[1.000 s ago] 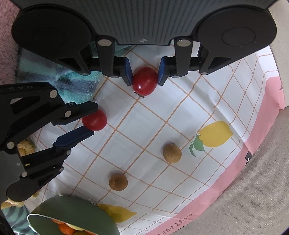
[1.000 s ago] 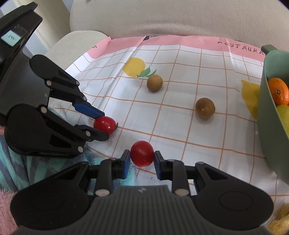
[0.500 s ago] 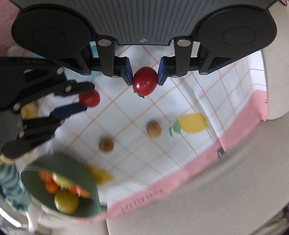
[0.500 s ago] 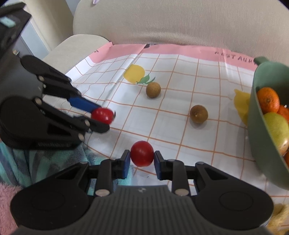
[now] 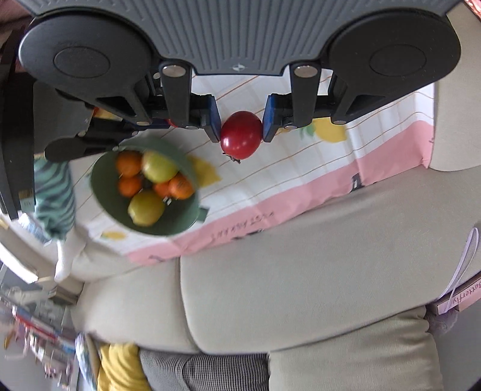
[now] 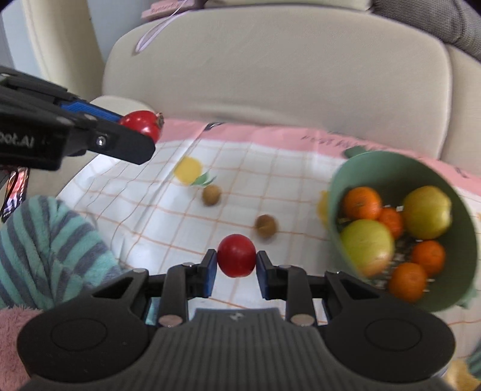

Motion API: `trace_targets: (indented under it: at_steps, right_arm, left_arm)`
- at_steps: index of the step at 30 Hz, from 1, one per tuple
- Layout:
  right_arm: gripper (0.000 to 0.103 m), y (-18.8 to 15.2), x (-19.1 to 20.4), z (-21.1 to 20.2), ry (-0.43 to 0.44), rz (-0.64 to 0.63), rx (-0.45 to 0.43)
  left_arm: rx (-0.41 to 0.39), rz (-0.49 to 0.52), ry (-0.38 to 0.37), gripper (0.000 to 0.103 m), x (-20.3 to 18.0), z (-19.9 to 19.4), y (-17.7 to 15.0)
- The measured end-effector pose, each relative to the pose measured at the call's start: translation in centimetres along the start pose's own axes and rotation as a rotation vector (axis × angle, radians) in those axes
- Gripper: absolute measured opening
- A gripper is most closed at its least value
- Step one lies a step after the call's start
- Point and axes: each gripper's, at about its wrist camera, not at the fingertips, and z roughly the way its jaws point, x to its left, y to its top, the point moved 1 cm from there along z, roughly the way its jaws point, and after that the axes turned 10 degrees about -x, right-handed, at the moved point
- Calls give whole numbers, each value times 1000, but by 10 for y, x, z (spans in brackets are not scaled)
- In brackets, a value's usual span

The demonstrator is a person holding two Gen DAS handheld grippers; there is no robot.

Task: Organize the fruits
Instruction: 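Carry both cherry tomatoes over the green colander with both tools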

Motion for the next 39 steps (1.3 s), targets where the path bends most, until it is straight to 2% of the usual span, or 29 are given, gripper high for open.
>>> trace_targets:
  at_steps: [8,16,22,27,30,39]
  right_arm:
    - [25,9,-20,-40,-65,12,-90]
    - [25,14,-54,-56,-167,67,-117]
    - [25,13,-79,-55,-252,100,-113]
    - [25,10,-95,-46,-252,103,-75]
    - [25,8,-104,-41,-233,115,-50]
    - [25,0,-128,-28,-252,149,-2]
  left_arm:
    - [-37,-93,-53,33,-23,6,3]
    - [-12,-141,-98,33,-44,30,10]
    - [17,-153,-129,33,-55,49,14]
    - [66,-195,-198,33,-54,69,15]
    - [102,-192,-218,33,-57,83,16]
    - [176,-192,-295,33,-75,119,22]
